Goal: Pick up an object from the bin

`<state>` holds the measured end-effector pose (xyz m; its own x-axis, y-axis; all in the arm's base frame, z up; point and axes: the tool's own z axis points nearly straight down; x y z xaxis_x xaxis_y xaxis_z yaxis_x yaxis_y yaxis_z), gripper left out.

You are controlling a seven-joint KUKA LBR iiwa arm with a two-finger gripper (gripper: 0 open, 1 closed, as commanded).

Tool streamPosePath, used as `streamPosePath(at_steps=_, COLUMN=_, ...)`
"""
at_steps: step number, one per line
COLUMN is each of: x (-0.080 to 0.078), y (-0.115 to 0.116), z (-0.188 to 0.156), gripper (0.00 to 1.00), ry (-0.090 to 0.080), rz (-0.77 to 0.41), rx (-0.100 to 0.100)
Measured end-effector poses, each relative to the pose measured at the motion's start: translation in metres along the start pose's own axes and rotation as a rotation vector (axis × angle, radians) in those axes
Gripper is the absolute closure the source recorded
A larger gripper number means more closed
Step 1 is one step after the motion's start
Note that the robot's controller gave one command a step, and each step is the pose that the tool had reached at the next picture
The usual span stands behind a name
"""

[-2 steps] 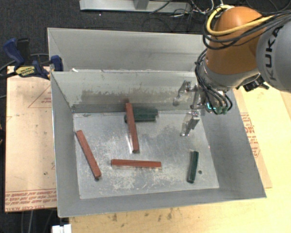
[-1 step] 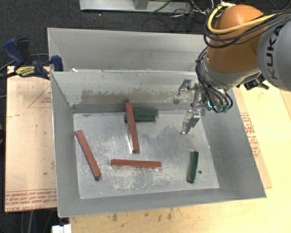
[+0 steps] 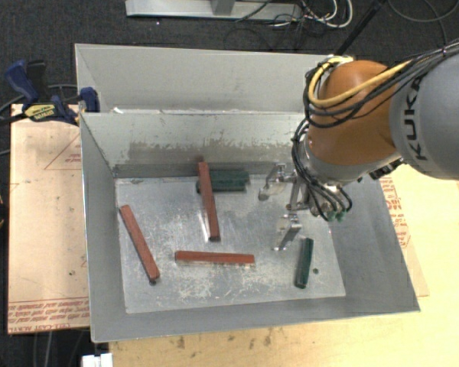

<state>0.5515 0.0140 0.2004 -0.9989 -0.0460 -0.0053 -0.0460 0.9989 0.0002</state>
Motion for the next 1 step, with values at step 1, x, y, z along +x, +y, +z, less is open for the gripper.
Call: streamPosePath(at_steps=1, x=0.0002, y=0.0026, z=0.1155, gripper=1.0, ry=0.008, rz=-0.017, rx=-0.002)
